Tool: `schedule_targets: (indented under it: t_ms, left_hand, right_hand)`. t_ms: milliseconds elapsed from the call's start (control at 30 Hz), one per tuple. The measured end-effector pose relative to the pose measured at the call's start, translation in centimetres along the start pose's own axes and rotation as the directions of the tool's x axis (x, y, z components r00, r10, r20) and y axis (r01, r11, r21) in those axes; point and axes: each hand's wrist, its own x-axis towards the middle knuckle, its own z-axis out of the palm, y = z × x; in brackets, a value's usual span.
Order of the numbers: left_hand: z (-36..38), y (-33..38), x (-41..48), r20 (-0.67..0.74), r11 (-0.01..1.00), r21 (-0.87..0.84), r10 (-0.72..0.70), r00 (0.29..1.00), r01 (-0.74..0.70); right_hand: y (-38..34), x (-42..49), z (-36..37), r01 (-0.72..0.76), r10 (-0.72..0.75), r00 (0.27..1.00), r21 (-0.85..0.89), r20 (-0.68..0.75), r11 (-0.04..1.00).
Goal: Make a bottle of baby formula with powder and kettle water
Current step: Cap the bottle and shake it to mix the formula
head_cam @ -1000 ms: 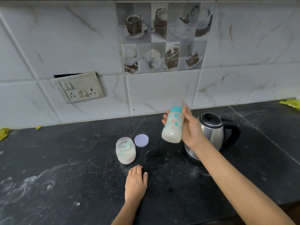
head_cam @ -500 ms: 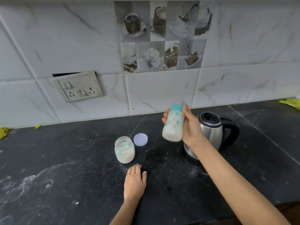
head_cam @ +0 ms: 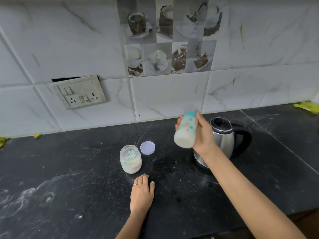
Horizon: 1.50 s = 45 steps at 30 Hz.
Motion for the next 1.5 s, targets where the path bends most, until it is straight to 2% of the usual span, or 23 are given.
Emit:
schedule_targets:
  t_ms: [67,300,433,533,567,700,733,833,967,1100,1233,1367,1467,1500]
  left_hand:
    - [-0.1,0.0,0.0,-0.005,1.0,0.002,0.004,1.0,-0.004]
    - [-0.1,0.0,0.0,-0.005,1.0,-0.01,-0.006,1.0,0.006]
    - [-0.1,0.1,0.0,-0.001,1.0,-0.011,-0.007,1.0,0.007]
    - [-0.1,0.1,0.1,-0.006,1.0,-0.001,-0.003,1.0,0.003]
    - [0.0,0.1,0.1,-0.007,1.0,0.0,-0.002,1.0,0.002]
    - [0.0,0.1,0.1,-0.015,1.0,0.0,-0.002,1.0,0.002]
    - [0.1,0.1,0.1,-0.014,1.0,0.003,-0.002,1.0,0.002]
    - [0.2,0.1,0.1,-0.006,1.0,0.015,-0.003,1.0,0.003]
    - [0.1,0.1,0.1,-0.007,1.0,0.02,0.0,1.0,0.0]
    - [0.3,0.2,0.1,-0.005,1.0,0.022,-0.003,1.0,0.003]
    - [0.2,0.1,0.1,-0.007,1.0,0.025,-0.002,1.0,0.002]
    - [0.3,0.2,0.1,-0.004,1.0,0.02,-0.007,1.0,0.007]
    - [0.3,0.1,0.1,-0.009,1.0,0.019,-0.015,1.0,0.015]
    - [0.3,0.1,0.1,-0.006,1.0,0.016,-0.021,1.0,0.021]
  right_hand:
    - [0.3,0.0,-0.6,-0.042,0.045,0.998,-0.063,0.05,0.997]
    - [-0.2,-0.2,-0.1,-0.057,0.045,0.97,0.043,0.237,0.997]
    - [-0.3,0.0,0.4,0.073,-0.067,0.964,-0.013,0.258,0.997]
    - [-0.5,0.8,1.0,0.171,-0.17,0.972,0.011,0.165,0.985]
    - [-0.4,0.9,1.1,0.17,-0.164,0.973,-0.021,0.164,0.985]
    - [0.5,0.3,1.4,0.147,-0.053,0.938,-0.256,0.341,0.956]
    - [0.5,0.4,1.5,0.169,-0.084,0.943,-0.245,0.322,0.955]
    - [0.4,0.8,1.9,0.203,-0.185,0.975,-0.155,0.123,0.967]
    - [0.7,0.8,1.2,0.167,-0.092,0.963,-0.293,0.252,0.941]
    - [0.2,1.2,1.0,0.236,-0.221,0.97,-0.186,0.098,0.954]
    - [0.2,0.9,0.3,0.195,-0.117,0.964,-0.333,0.239,0.923]
    - [-0.4,0.7,0.5,0.195,-0.168,0.974,-0.182,0.156,0.964]
    - [-0.5,0.1,0.4,0.098,-0.02,0.962,-0.28,0.271,0.955]
    - [-0.5,0.1,0.4,0.108,-0.03,0.962,-0.279,0.272,0.954]
